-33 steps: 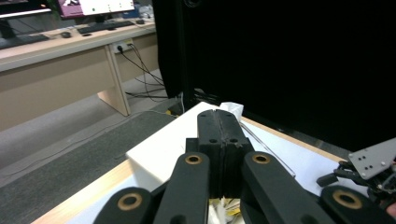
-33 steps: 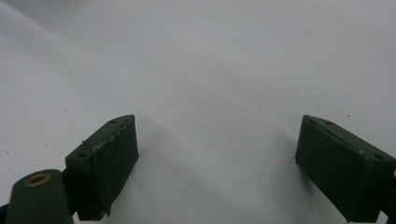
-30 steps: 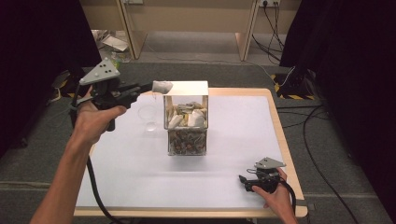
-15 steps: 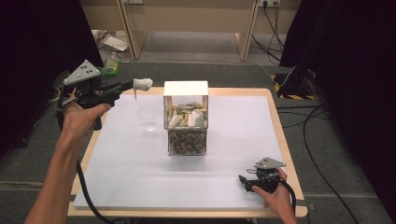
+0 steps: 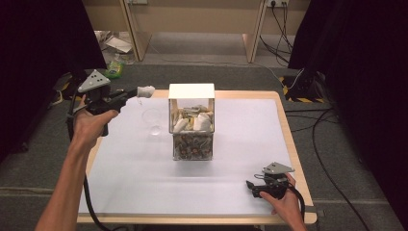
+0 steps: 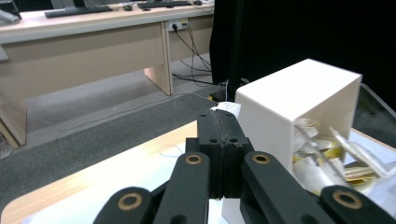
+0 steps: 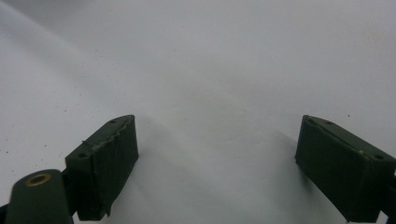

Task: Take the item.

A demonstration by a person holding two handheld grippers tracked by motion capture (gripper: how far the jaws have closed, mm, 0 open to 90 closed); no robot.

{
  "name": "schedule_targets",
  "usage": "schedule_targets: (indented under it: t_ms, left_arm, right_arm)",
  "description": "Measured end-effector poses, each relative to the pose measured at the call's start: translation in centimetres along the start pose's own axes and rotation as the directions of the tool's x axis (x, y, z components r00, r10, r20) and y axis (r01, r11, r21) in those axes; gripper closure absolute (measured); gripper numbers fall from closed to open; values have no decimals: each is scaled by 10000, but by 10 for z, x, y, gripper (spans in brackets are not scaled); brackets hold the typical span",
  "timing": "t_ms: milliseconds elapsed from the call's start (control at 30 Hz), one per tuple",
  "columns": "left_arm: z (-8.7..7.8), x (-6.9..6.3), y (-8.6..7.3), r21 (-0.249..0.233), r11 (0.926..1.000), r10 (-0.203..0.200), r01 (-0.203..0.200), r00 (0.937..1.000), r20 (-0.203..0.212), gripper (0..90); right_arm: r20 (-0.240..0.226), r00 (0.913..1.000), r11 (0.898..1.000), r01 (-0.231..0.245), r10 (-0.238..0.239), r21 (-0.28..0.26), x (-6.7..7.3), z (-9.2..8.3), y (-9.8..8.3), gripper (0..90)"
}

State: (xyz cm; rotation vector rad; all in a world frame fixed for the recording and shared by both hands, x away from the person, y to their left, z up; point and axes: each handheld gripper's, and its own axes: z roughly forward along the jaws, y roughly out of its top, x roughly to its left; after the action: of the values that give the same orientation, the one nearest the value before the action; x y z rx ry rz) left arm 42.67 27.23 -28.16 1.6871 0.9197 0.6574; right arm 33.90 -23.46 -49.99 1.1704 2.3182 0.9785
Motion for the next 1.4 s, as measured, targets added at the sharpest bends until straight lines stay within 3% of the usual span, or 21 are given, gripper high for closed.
schedule_targets:
  t_ms: [333,733,933,1400]
  left_arm:
    - [23,8,-20,492,9980,-399,407,9991,-159,895]
    - [42,11,-37,1070,9932,-424,467,9982,-425,895]
    - [48,12,-44,1217,9916,-363,433,9976,-589,895]
    - [62,19,-61,1375,9878,-625,730,9949,-790,895]
  right_arm:
    - [1,10000,10000,-32,32,9,0,0,0,136]
    - [1,10000,10000,-49,49,14,0,0,0,136]
    - [0,10000,10000,-32,32,10,0,0,0,136]
    - [-2,10000,10000,-38,38,11,0,0,0,136]
